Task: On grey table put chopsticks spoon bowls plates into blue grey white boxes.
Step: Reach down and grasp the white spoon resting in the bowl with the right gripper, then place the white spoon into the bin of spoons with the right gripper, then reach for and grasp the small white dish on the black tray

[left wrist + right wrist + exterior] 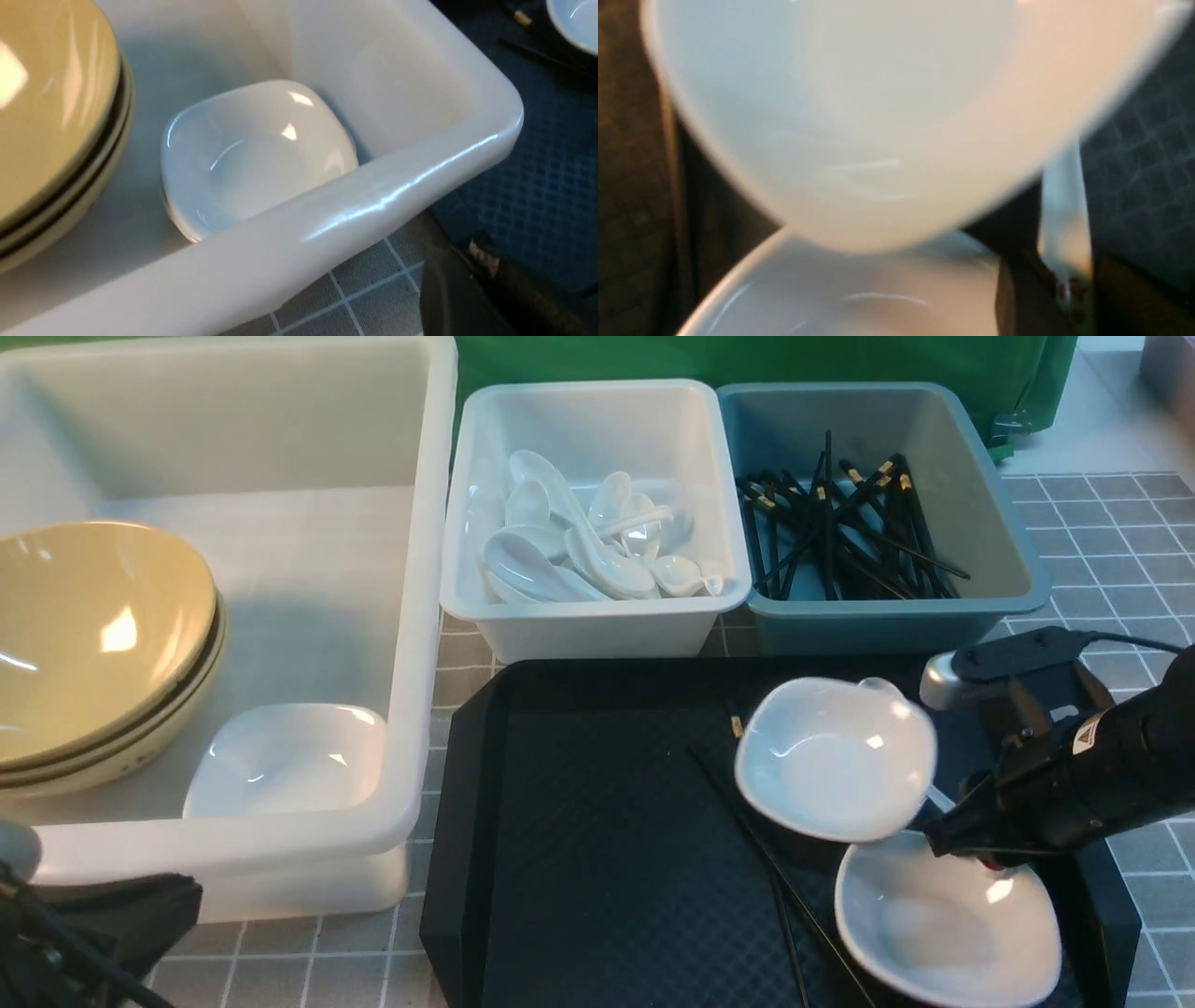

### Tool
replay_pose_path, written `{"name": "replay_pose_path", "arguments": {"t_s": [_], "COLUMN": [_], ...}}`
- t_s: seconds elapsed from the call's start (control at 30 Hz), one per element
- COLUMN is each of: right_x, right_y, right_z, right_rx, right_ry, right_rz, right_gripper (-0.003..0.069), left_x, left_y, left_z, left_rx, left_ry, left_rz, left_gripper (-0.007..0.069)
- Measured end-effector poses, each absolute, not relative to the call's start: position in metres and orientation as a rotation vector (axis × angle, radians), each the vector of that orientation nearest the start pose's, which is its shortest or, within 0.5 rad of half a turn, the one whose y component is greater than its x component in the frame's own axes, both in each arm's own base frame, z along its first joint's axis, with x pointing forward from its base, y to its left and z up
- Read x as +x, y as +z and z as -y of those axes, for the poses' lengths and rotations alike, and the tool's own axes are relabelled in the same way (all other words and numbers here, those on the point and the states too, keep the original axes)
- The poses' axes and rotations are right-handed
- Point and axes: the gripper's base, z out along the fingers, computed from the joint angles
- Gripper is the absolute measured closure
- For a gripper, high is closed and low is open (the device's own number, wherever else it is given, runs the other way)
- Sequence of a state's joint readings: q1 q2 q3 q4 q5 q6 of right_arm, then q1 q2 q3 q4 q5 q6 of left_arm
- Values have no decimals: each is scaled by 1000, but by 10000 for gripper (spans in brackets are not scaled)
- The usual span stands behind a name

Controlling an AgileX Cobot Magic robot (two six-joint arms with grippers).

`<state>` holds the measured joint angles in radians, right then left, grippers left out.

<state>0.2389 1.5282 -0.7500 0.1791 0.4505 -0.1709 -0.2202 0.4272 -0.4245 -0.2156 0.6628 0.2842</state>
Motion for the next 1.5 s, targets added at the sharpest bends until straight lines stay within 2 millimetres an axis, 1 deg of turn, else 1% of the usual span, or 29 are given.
{"name": "replay_pose_path", "arguments": {"t_s": [0.13, 0.23, 0.27, 0.33, 0.4, 0.43, 0.47, 0.5, 0.53, 0.57, 0.63, 0.67, 0.73, 0.8, 0.83, 0.87, 0.97, 1.0, 1.03, 1.1, 1.13, 1.17, 1.2, 1.23, 1.3, 1.37, 1.43, 1.47, 1.5], "right_x": [259, 251, 250, 248, 254, 255, 263, 269, 272, 288, 318, 333, 360, 375, 391, 402, 419, 420, 422, 417, 417, 412, 401, 393, 375, 363, 361, 360, 362], "right_y": [194, 214, 216, 235, 258, 261, 280, 292, 297, 316, 321, 321, 317, 313, 308, 304, 300, 300, 302, 305, 306, 304, 303, 299, 281, 252, 229, 228, 216], "right_z": [-70, -69, -69, -69, -74, -76, -89, -101, -104, -134, -168, -180, -196, -203, -208, -210, -204, -202, -190, -170, -169, -162, -151, -146, -138, -133, -131, -131, -131], "right_rx": [-366, -367, -367, -367, -364, -379, -437, -492, -503, -620, -674, -679, -685, -695, -705, -709, -695, -686, -654, -619, -618, -620, -633, -644, -677, -735, -771, -777, -796], "right_ry": [176, 185, 186, 195, 236, 239, 281, 306, 310, 324, 318, 312, 308, 310, 324, 345, 405, 412, 412, 374, 369, 349, 319, 310, 296, 272, 256, 255, 239], "right_rz": [-2647, -2594, -2587, -2532, -2438, -2424, -2319, -2245, -2221, -2076, -1959, -1929, -1911, -1916, -1944, -1982, -2109, -2131, -2215, -2314, -2321, -2369, -2450, -2507, -2636, -2714, -2729, -2732, -2721], "right_gripper": [454, 454, 454, 454, 454, 454, 454, 454, 454, 454, 454, 454, 454, 447, 426, 397, 292, 277, 228, 209, 209, 208, 209, 210, 212, 212, 212, 212, 212], "left_x": [78, 78, 79, 79, 79, 79, 80, 80, 80, 80, 80, 80, 79, 78, 77, 76, 72, 72, 68, 64, 62, 61, 57, 55, 51, 48, 46, 45, 44], "left_y": [271, 272, 272, 272, 273, 273, 274, 274, 274, 274, 274, 273, 272, 271, 270, 269, 270, 270, 271, 274, 274, 275, 277, 277, 275, 272, 270, 270, 271], "left_z": [30, 30, 30, 30, 29, 29, 29, 29, 29, 29, 29, 29, 29, 29, 30, 30, 29, 29, 28, 27, 27, 26, 25, 24, 22, 19, 18, 17, 17], "left_rx": [428, 423, 422, 422, 420, 419, 416, 416, 415, 414, 415, 416, 420, 421, 421, 422, 424, 423, 422, 420, 420, 420, 421, 417, 407, 398, 396, 396, 394], "left_ry": [-204, -202, -202, -200, -197, -196, -194, -194, -194, -194, -195, -196, -199, -203, -211, -215, -220, -220, -219, -214, -213, -209, -194, -186, -168, -145, -122, -121, -112], "left_rz": [-2084, -2071, -2069, -2064, -2055, -2053, -2046, -2044, -2043, -2041, -2045, -2051, -2068, -2080, -2095, -2104, -2098, -2095, -2074, -2042, -2035, -2023, -1993, -1966, -1911, -1855, -1819, -1813, -1794], "left_gripper": [634, 634, 634, 634, 634, 634, 634, 634, 634, 634, 634, 634, 634, 634, 634, 634, 634, 634, 634, 634, 634, 634, 634, 634, 634, 634, 634, 634, 634]}}
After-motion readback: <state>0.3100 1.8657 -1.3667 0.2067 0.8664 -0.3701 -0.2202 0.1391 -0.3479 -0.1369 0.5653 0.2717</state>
